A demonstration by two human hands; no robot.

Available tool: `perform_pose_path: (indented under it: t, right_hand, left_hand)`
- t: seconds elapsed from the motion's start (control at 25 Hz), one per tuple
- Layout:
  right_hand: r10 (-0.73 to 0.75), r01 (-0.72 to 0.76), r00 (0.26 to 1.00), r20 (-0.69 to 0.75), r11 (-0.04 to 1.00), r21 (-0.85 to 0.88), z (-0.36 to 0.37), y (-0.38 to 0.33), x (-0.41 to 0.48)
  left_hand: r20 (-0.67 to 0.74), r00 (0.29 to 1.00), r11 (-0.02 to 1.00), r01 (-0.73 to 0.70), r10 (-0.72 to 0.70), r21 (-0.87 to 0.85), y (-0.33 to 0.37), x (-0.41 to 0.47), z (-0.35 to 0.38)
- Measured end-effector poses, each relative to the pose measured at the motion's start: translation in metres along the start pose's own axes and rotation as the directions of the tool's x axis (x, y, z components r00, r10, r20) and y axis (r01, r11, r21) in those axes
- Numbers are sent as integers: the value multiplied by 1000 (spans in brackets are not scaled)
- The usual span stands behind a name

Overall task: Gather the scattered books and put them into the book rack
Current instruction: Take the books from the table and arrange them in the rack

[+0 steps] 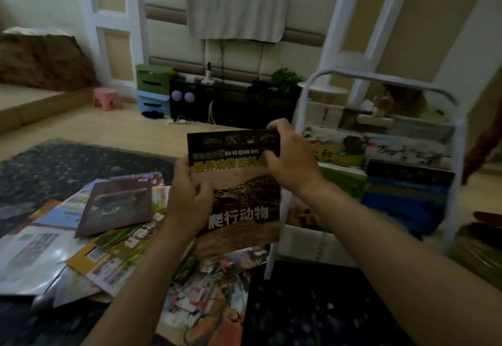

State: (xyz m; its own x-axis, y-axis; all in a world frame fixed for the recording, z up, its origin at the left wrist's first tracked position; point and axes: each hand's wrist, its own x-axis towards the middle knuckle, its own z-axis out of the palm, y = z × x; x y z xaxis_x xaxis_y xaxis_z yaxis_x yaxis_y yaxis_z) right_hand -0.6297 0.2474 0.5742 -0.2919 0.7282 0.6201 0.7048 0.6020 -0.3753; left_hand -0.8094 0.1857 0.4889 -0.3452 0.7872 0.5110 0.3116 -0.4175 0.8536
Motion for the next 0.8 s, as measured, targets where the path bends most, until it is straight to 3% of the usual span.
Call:
perform_pose_path:
  t: [0.2, 0.44, 0.6, 0.8]
  right_hand:
    - [-51, 43, 992, -113, 996, -77, -112, 41, -2]
    - [-9, -44, 975, -221, 972, -230, -224, 118, -37]
    - [69, -146, 967, -245, 939, -311, -249, 169, -69]
    - [135, -202, 972, -191, 895, -398, -238, 208, -88]
  left_hand:
    - [111, 981, 984, -168, 161, 58, 77, 8, 78]
    - [297, 922, 927, -316, 250, 202, 148, 8, 186]
    - [437, 850, 877, -423, 295, 230, 152, 1, 239]
    - [503, 817, 785, -499, 283, 368, 134, -5, 267]
